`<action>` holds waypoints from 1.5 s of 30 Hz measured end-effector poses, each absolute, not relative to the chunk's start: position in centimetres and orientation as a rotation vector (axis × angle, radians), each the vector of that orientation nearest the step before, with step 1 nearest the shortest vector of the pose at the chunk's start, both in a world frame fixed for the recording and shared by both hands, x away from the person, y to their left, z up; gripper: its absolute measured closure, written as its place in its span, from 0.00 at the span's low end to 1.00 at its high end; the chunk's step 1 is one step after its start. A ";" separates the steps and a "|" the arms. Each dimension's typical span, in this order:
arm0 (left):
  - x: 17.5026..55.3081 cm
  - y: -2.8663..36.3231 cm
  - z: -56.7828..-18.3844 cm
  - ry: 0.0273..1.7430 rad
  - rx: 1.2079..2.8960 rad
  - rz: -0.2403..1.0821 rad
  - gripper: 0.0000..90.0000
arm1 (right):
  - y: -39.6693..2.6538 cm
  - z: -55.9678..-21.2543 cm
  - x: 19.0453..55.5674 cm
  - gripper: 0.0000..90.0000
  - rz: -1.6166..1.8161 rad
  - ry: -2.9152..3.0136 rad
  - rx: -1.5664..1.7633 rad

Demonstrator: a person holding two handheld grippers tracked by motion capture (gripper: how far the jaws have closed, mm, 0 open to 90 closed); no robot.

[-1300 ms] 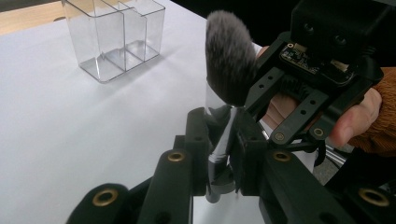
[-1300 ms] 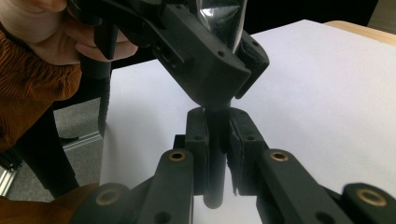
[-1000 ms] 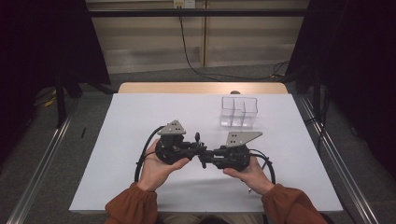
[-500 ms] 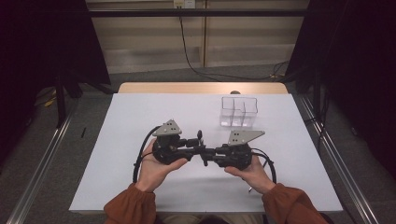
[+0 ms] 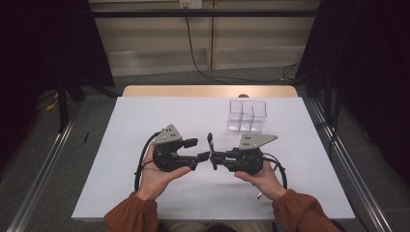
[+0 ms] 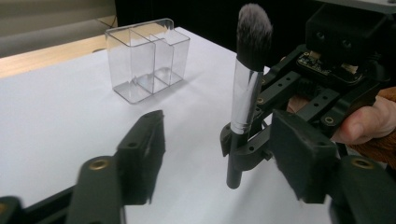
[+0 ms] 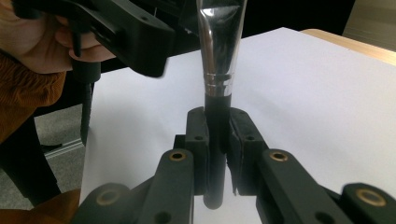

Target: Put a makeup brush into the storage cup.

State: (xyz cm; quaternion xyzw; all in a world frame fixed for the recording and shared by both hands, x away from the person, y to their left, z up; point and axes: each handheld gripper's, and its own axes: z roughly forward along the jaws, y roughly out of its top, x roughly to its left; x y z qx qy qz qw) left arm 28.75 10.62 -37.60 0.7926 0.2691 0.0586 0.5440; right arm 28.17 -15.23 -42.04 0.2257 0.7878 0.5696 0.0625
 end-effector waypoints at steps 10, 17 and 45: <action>28.9 12.1 -38.2 0.672 1.831 0.241 0.15 | -15.6 -42.0 28.2 0.88 1.720 2.367 0.692; 29.0 13.5 -38.6 0.689 1.796 0.281 0.08 | -16.1 -41.9 28.1 0.88 1.723 2.351 0.699; 27.2 18.9 -40.3 0.770 1.763 0.446 0.03 | -18.1 -41.4 28.2 0.88 1.737 2.276 0.756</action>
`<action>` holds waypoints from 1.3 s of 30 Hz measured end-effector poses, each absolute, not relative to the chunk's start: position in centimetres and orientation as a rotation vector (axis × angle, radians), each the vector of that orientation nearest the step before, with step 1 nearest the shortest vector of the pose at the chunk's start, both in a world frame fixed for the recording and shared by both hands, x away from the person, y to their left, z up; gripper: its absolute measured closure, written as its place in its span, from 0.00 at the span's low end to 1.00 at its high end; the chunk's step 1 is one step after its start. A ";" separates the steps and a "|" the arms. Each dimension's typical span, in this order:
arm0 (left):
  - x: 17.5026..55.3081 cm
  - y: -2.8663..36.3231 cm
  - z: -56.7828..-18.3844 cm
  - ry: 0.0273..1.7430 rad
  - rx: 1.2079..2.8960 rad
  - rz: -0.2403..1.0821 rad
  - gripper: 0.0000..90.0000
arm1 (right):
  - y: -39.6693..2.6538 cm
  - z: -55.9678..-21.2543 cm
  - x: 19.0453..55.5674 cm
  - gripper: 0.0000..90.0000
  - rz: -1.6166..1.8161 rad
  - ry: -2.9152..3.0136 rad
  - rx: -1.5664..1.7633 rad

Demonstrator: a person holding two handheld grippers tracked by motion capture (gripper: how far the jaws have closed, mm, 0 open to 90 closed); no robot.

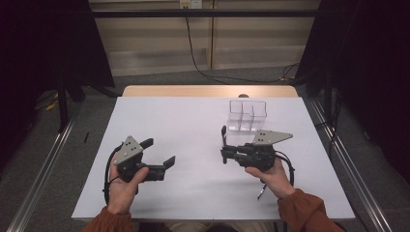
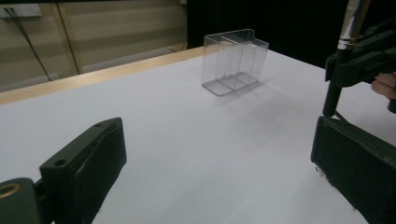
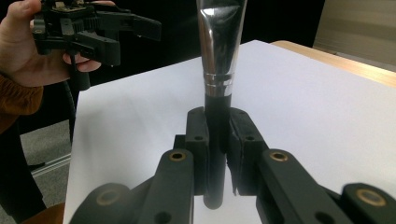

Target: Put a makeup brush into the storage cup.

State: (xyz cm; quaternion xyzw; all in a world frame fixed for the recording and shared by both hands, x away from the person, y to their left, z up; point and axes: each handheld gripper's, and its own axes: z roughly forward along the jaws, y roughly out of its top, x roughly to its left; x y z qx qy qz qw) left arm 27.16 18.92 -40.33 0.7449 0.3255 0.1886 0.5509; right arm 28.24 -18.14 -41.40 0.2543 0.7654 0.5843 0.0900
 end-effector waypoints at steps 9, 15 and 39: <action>26.5 20.9 -41.3 0.816 1.700 0.465 0.04 | -18.2 -41.3 28.1 0.88 1.731 2.269 0.763; 25.9 22.0 -42.0 0.837 1.692 0.485 0.04 | -18.4 -41.2 28.0 0.88 1.730 2.257 0.775; 23.8 23.6 -42.3 0.830 1.655 0.516 0.03 | -21.3 -39.8 28.4 0.89 1.704 2.141 0.864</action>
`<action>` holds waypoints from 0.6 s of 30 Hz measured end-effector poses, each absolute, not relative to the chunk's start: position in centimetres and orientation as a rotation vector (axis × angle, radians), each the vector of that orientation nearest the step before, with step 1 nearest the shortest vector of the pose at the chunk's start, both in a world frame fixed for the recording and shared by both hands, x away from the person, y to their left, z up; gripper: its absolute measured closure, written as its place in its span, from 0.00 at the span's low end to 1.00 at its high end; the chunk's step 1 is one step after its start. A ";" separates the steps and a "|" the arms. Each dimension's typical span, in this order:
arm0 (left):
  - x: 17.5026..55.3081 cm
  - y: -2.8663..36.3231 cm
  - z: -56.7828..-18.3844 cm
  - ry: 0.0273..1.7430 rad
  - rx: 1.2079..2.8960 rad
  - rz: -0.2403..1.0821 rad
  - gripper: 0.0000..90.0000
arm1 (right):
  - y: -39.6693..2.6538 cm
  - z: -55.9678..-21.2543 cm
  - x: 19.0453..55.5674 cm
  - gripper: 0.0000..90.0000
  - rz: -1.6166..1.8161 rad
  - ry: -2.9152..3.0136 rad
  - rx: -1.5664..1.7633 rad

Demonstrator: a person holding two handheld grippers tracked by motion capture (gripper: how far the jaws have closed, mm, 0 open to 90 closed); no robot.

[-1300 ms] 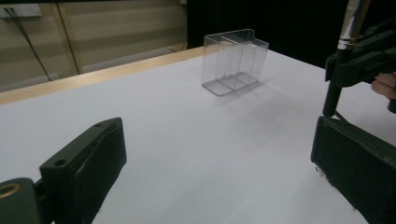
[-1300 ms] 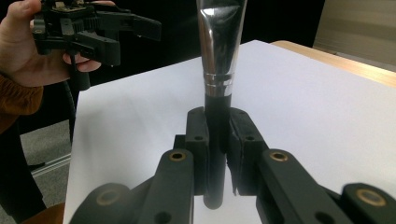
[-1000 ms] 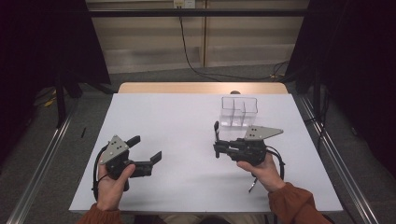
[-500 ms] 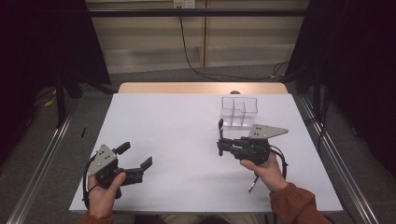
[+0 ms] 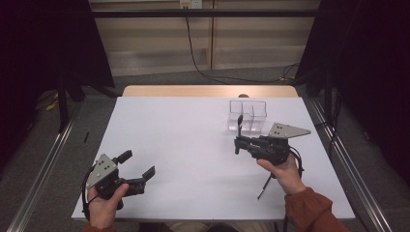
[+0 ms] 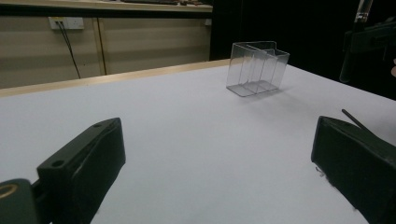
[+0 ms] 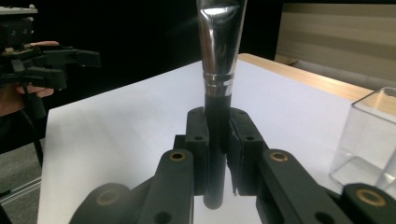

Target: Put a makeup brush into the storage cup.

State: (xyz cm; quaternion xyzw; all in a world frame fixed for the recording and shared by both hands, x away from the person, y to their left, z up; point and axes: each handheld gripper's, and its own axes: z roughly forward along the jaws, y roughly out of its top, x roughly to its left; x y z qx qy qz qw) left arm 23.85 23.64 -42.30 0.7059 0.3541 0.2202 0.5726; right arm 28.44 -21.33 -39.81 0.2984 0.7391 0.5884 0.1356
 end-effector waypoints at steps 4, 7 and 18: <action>23.8 23.6 -42.4 0.829 1.665 0.512 0.03 | -21.9 -39.5 28.8 0.89 1.697 2.119 0.880; 23.7 23.6 -42.4 0.828 1.669 0.510 0.03 | -22.3 -39.4 29.1 0.88 1.686 2.113 0.889; 23.6 23.8 -42.6 0.833 1.672 0.511 0.03 | -24.3 -38.6 30.3 0.88 1.655 2.048 0.935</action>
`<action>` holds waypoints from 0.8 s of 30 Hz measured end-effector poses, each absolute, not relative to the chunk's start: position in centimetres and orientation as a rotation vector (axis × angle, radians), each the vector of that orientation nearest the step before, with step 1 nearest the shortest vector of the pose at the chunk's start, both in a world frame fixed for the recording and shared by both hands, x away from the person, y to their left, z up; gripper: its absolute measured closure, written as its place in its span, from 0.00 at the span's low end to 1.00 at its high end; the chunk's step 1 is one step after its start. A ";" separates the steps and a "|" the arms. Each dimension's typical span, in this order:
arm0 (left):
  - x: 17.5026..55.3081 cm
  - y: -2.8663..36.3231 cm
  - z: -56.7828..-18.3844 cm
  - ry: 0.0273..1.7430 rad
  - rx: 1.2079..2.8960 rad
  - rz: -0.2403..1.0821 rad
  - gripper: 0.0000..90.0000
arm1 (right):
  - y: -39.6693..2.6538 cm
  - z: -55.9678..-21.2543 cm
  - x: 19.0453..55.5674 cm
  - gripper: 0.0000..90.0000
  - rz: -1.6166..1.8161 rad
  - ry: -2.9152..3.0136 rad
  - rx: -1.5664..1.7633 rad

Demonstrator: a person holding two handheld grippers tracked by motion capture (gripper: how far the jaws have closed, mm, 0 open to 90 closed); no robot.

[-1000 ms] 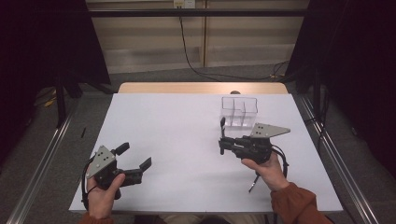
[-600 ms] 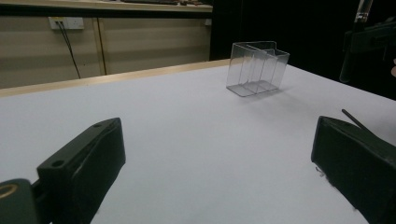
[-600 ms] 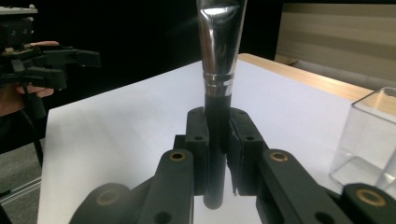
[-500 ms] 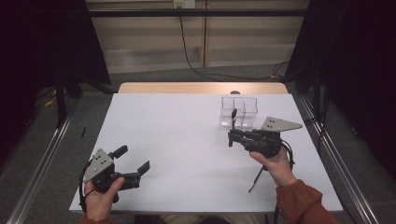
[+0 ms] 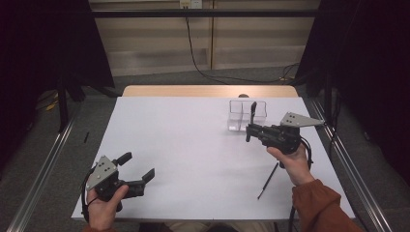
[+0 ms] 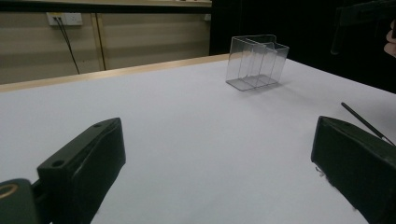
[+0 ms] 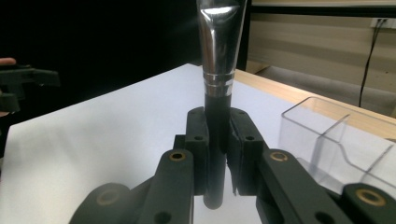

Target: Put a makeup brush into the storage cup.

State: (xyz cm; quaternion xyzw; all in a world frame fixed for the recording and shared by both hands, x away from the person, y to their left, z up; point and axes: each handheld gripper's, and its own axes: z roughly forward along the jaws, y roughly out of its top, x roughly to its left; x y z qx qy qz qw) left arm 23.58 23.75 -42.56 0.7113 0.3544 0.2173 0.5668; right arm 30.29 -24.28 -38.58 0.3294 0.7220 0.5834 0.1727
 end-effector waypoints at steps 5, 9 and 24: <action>23.6 23.9 -42.6 0.838 1.673 0.517 0.03 | -24.9 -38.1 31.0 0.88 1.634 2.027 0.951; 23.6 23.9 -42.7 0.840 1.674 0.522 0.03 | -25.4 -37.8 31.6 0.88 1.620 2.014 0.964; 23.7 23.9 -42.7 0.834 1.687 0.528 0.03 | -26.2 -36.6 34.2 0.88 1.573 1.964 0.996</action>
